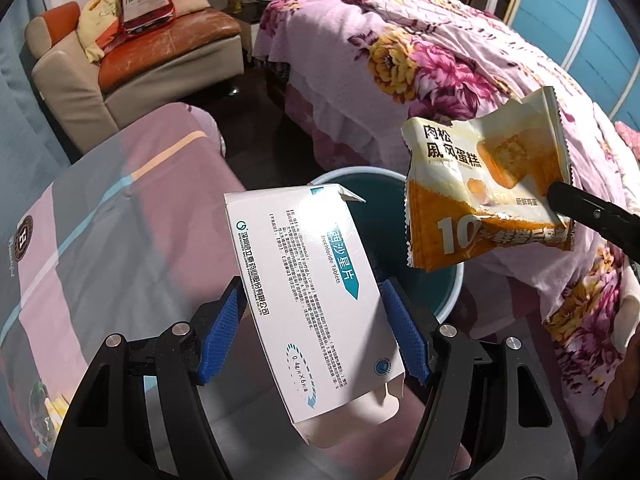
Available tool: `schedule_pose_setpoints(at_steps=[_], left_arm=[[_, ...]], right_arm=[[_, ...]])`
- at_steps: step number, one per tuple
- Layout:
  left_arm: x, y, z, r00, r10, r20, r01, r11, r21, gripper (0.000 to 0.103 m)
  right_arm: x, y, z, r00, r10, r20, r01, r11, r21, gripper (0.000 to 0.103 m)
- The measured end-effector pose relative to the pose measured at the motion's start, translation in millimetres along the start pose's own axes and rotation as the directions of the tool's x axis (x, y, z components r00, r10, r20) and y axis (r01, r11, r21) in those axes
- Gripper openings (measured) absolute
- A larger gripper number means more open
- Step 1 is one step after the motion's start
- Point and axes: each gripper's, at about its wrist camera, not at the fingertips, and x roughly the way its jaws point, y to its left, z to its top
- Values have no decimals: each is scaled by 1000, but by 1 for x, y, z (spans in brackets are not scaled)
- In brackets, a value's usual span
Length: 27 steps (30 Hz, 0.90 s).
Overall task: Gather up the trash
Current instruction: 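Carry the medicine box over the teal bin and open the left gripper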
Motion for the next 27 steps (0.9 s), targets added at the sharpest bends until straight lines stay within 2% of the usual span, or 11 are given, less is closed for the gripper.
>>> schedule_pose_setpoints(at_steps=[9, 15, 21, 27], left_arm=[[20, -7, 22, 1000, -30, -4, 30, 1000, 2, 72], [28, -7, 32, 998, -64, 5, 64, 998, -13, 79], [35, -4, 33, 998, -59, 0, 59, 998, -24, 87], [32, 6, 32, 999, -50, 2, 50, 998, -48, 88]], right_arm=[[4, -13, 8, 1000, -30, 10, 30, 999, 21, 14], [9, -18, 14, 998, -54, 11, 54, 998, 33, 14], [12, -16, 16, 997, -73, 13, 72, 997, 33, 14], [20, -12, 16, 998, -69, 8, 69, 997, 28, 14]])
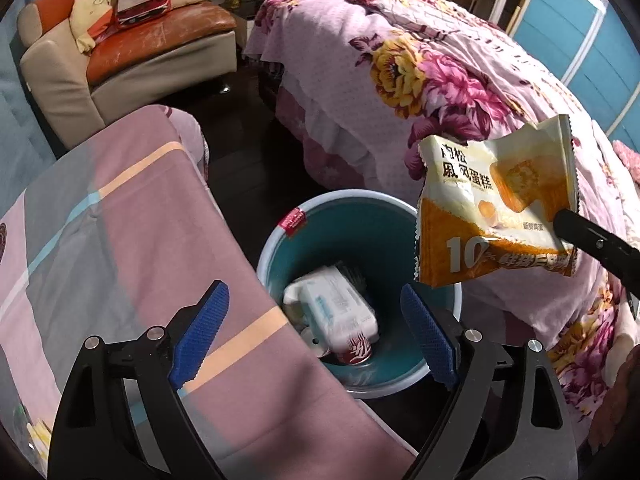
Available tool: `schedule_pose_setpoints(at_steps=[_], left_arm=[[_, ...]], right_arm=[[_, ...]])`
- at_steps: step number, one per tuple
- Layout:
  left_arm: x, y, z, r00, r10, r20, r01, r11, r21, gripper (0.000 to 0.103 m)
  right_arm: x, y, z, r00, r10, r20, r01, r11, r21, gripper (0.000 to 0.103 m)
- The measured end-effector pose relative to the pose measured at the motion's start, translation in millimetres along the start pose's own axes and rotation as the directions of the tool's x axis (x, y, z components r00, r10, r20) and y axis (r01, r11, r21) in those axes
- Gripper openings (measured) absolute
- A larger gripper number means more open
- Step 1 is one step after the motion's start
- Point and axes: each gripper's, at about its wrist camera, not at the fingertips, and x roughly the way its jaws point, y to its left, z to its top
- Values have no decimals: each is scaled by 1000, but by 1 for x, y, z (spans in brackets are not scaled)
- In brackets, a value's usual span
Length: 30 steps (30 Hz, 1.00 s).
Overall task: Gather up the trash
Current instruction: 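Lower the cake snack bag into the teal bin and open the right gripper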
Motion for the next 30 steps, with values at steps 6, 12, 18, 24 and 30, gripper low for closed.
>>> schedule_pose_setpoints(at_steps=[6, 12, 18, 24, 30], left_arm=[[-5, 14, -4, 1000, 10, -7, -10, 999, -33, 89], [-13, 31, -8, 1000, 26, 0, -26, 998, -65, 89], [-20, 48, -9, 999, 44, 9, -43, 994, -100, 89], [-23, 60, -11, 998, 56, 8, -55, 991, -118, 89], [-25, 68, -14, 999, 49, 10, -47, 990, -133, 89]], right_arm=[[10, 2, 0, 1000, 7, -18, -7, 1000, -11, 14], [22, 4, -1, 999, 4, -40, -5, 1000, -29, 14], [40, 9, -5, 997, 7, -77, -10, 999, -46, 15], [57, 18, -10, 993, 12, -114, -19, 998, -67, 16], [65, 29, -13, 990, 28, -140, -39, 996, -77, 45]])
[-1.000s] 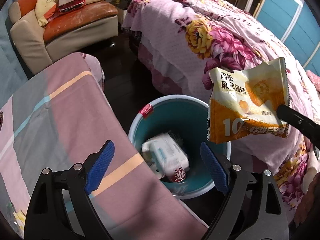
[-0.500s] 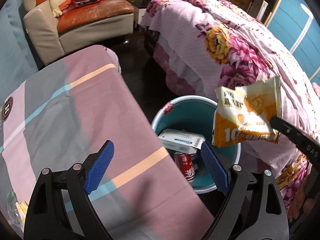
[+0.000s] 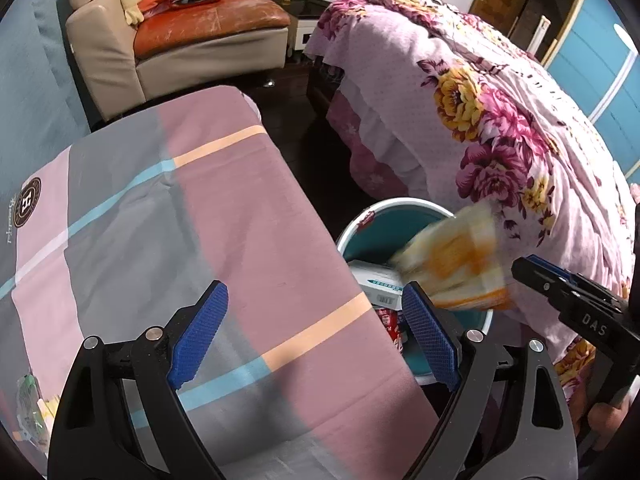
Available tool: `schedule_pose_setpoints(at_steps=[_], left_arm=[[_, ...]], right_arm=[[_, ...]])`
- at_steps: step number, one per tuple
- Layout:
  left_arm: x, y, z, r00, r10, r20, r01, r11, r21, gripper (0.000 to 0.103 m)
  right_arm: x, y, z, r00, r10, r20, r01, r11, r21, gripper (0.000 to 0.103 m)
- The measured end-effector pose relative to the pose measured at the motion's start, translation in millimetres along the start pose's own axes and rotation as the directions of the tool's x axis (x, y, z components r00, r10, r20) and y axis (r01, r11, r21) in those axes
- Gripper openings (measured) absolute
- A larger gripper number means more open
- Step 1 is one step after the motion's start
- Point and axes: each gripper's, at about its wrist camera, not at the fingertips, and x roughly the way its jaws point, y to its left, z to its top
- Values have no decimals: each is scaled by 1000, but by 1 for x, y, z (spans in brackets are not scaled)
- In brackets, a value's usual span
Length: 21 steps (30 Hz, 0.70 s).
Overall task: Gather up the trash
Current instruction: 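Lower the cake snack bag into the teal bin and open the right gripper, then move both grippers toward the red packet and yellow tissue on the table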
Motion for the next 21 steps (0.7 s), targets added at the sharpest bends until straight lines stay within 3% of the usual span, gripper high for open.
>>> schedule_pose_setpoints(at_steps=[4, 9, 21], left_arm=[[-1, 4, -2, 1000, -3, -1, 3, 1000, -2, 89], [-8, 13, -6, 1000, -17, 6, 17, 1000, -9, 93], [-50, 54, -37, 998, -45, 38, 45, 999, -10, 95]], right_arm=[[-3, 4, -1, 1000, -6, 3, 6, 1000, 11, 65], [-9, 14, -2, 1000, -18, 2, 17, 1000, 14, 76], [-34, 67, -20, 999, -52, -8, 52, 998, -38, 78]])
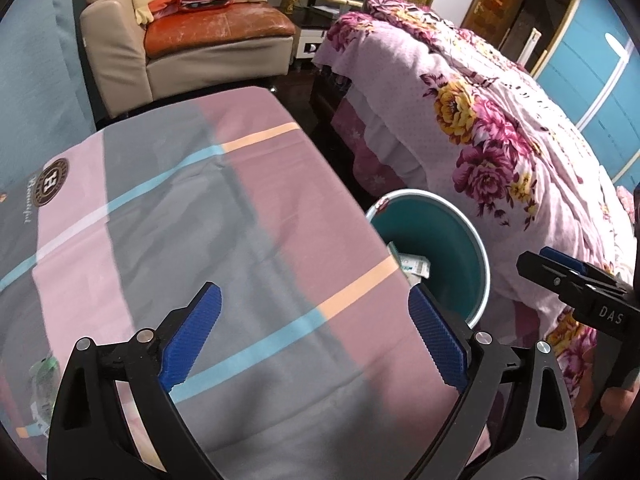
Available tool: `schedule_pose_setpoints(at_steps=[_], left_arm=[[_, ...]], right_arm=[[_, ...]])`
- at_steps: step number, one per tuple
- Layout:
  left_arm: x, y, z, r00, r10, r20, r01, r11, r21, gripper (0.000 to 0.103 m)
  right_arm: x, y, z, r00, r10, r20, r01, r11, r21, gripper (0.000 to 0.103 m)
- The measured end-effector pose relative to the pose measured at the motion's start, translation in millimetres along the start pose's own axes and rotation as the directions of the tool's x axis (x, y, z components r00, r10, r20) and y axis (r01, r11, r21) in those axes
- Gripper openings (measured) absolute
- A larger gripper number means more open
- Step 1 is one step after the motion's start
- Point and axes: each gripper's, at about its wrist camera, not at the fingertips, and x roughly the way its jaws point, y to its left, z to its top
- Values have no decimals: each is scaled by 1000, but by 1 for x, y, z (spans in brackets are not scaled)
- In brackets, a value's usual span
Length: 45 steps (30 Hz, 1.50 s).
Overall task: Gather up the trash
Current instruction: 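Move both grippers toward the red packet and yellow tissue on the table, then grasp the red snack packet with the left gripper while the right gripper grasps the yellow tissue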
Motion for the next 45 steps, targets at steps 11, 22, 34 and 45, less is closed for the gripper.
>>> schedule_pose_setpoints(at_steps=[11, 22, 34, 45], left_arm=[[-51, 56, -39, 999, 30, 31, -29, 999, -17, 95], [-104, 121, -102, 997, 80, 22, -79, 996, -38, 95], [-117, 161, -177, 991, 117, -57, -121, 990, -72, 95], [-96, 190, -192, 998, 21, -52, -31, 982, -188, 85]], right_arm=[[-15, 79, -27, 999, 25, -35, -29, 993, -111, 81], [-17, 162, -70, 991, 60, -122, -90, 963, -252, 81], [-5, 213, -114, 976, 38, -216, -116, 925, -361, 81], [4, 250, -117, 969, 39, -245, -141, 900, -412, 81]])
